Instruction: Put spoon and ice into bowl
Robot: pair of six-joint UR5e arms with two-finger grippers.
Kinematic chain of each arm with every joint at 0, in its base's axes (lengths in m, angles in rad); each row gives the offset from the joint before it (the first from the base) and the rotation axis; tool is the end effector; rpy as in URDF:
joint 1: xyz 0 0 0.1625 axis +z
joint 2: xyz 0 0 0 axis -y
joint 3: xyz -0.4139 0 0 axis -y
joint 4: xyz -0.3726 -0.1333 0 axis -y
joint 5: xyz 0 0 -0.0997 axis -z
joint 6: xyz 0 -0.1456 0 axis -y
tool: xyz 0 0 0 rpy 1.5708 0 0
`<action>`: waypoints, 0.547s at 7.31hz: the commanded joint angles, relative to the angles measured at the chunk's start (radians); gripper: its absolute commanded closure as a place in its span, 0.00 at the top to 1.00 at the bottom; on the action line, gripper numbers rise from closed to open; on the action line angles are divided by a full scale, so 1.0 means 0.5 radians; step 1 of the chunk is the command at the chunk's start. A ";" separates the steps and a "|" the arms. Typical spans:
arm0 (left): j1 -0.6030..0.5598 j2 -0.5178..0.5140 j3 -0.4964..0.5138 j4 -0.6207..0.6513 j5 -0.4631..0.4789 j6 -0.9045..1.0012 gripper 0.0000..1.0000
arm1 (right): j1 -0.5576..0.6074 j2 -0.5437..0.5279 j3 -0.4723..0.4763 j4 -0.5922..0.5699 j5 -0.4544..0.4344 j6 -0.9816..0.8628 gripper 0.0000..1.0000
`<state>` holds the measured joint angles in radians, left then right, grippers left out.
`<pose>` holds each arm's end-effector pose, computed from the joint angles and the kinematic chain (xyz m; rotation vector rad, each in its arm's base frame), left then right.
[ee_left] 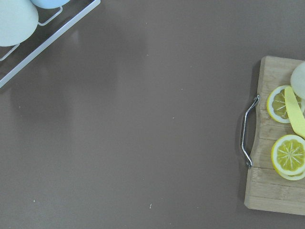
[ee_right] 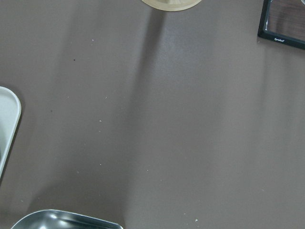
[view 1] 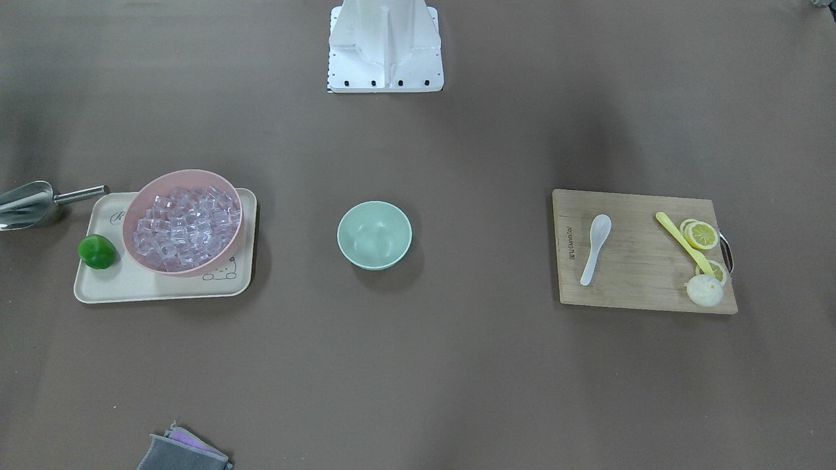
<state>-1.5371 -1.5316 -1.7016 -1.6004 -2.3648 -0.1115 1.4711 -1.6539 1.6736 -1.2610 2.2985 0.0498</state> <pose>-0.0137 -0.4669 0.6313 0.0569 0.7992 -0.0255 -0.0103 -0.4690 0.6382 0.2602 -0.7429 -0.1672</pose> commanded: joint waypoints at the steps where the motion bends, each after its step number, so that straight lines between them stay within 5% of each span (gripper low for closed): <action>1: 0.003 -0.011 0.016 -0.139 0.005 0.011 0.98 | 0.000 -0.002 0.012 0.000 0.124 -0.001 1.00; 4: 0.015 0.014 0.044 -0.455 -0.023 -0.007 0.98 | -0.003 0.028 0.015 0.000 0.134 0.069 1.00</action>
<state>-1.5329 -1.5293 -1.6849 -1.7577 -2.3721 -0.1111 1.4708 -1.6486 1.6807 -1.2609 2.3623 0.0592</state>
